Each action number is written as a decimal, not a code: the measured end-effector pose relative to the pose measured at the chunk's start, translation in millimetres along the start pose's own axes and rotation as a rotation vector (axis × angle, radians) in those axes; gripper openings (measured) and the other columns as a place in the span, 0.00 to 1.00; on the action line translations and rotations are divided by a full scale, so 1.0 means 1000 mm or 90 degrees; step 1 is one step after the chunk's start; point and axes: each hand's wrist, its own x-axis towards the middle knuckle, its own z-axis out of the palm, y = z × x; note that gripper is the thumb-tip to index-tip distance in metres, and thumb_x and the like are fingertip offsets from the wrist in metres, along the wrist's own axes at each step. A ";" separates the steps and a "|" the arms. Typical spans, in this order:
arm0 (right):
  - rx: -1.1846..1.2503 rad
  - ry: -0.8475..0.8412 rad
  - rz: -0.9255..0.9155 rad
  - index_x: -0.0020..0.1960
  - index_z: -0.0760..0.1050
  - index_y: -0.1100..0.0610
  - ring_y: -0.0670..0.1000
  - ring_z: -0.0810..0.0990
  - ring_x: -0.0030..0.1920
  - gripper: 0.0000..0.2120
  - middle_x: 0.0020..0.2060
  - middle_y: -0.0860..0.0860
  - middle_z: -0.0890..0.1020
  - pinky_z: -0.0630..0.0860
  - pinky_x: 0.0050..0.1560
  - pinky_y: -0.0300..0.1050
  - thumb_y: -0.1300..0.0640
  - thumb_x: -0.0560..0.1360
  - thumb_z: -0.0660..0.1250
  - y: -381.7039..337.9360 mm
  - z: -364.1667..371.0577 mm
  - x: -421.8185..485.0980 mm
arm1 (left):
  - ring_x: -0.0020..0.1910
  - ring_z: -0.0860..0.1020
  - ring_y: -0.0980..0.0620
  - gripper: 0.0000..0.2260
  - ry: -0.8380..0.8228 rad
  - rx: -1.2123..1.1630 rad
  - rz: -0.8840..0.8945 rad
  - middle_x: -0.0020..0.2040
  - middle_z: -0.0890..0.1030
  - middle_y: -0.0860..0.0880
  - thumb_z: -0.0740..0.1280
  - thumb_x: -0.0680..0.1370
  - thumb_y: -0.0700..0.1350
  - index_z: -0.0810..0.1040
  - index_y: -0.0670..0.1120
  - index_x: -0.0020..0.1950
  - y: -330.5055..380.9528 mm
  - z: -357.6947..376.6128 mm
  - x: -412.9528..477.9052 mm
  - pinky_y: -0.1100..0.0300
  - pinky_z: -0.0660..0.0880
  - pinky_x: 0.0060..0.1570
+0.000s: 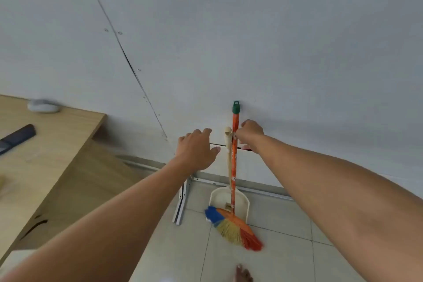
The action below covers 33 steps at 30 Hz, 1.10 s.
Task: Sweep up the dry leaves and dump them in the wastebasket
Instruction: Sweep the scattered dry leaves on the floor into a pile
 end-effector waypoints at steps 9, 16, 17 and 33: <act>-0.094 -0.014 -0.063 0.56 0.77 0.55 0.54 0.82 0.46 0.08 0.49 0.53 0.81 0.84 0.45 0.48 0.58 0.77 0.65 0.007 0.004 0.013 | 0.68 0.70 0.43 0.28 -0.005 0.012 -0.038 0.70 0.71 0.45 0.59 0.79 0.60 0.59 0.50 0.76 0.014 0.009 0.001 0.45 0.64 0.67; -0.122 0.039 -0.097 0.50 0.77 0.55 0.53 0.83 0.43 0.13 0.43 0.52 0.82 0.83 0.49 0.49 0.45 0.76 0.66 0.019 -0.009 -0.002 | 0.67 0.71 0.44 0.28 -0.003 0.014 -0.035 0.69 0.72 0.46 0.59 0.79 0.59 0.59 0.50 0.75 0.019 0.014 -0.010 0.46 0.65 0.68; -0.125 0.050 -0.101 0.47 0.78 0.55 0.52 0.83 0.41 0.14 0.40 0.51 0.82 0.82 0.48 0.48 0.43 0.76 0.65 0.022 -0.013 -0.007 | 0.67 0.71 0.44 0.27 -0.004 0.012 -0.031 0.69 0.72 0.46 0.59 0.79 0.59 0.60 0.50 0.75 0.020 0.016 -0.012 0.46 0.66 0.67; -0.062 0.120 -0.112 0.41 0.81 0.58 0.52 0.86 0.37 0.09 0.35 0.53 0.85 0.84 0.45 0.52 0.56 0.69 0.63 0.108 -0.017 -0.220 | 0.65 0.71 0.45 0.30 -0.113 -0.158 0.130 0.67 0.72 0.46 0.67 0.75 0.54 0.63 0.49 0.75 0.058 0.112 -0.135 0.51 0.72 0.60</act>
